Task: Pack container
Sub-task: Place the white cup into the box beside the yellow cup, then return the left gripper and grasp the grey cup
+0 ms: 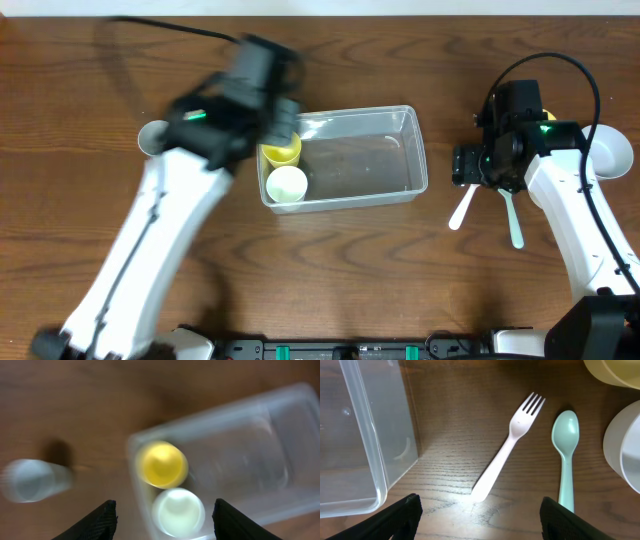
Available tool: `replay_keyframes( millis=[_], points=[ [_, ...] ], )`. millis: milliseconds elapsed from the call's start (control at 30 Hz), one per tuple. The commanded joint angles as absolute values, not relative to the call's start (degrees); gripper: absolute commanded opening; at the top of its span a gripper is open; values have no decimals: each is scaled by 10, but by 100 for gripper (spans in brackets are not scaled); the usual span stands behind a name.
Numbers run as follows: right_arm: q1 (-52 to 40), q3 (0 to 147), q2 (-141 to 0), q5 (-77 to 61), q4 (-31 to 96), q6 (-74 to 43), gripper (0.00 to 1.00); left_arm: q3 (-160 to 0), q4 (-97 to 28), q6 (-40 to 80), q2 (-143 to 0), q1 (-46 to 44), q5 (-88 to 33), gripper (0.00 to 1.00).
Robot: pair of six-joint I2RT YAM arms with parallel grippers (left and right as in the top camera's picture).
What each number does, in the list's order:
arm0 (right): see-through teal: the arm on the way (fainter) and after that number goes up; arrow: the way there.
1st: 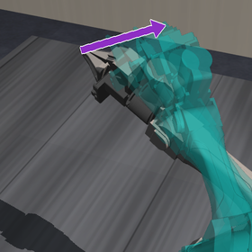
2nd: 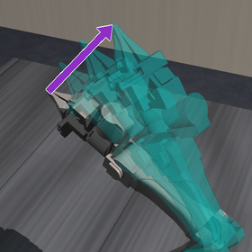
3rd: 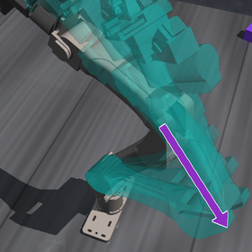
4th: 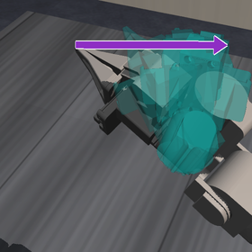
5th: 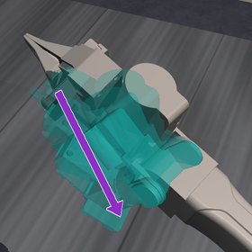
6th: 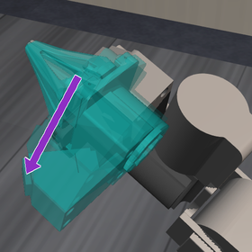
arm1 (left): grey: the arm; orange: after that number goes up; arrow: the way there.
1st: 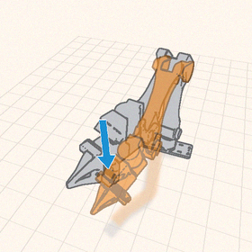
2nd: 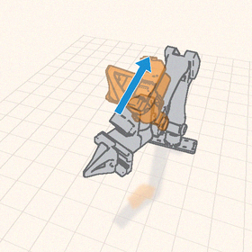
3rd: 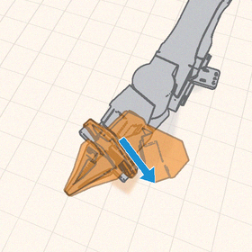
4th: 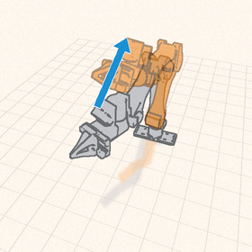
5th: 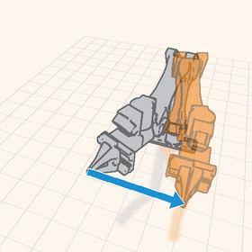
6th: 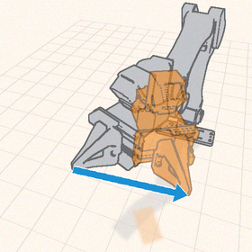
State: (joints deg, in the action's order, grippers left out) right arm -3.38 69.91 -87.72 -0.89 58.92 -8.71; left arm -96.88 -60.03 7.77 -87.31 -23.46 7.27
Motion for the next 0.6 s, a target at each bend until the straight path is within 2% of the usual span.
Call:
replay_keyframes(
  millis=[0,300,567],
  points=[
    [-30,709,-878,-2,589,-85,78,-963,-606,74,-884,-150,112,63],
    [-30,709,-878,-2,591,-85,78,-957,-595,76,-1027,13,72,68],
    [-30,709,-878,-2,594,-85,78,-957,-574,76,-1143,75,-2,68]
  ],
)
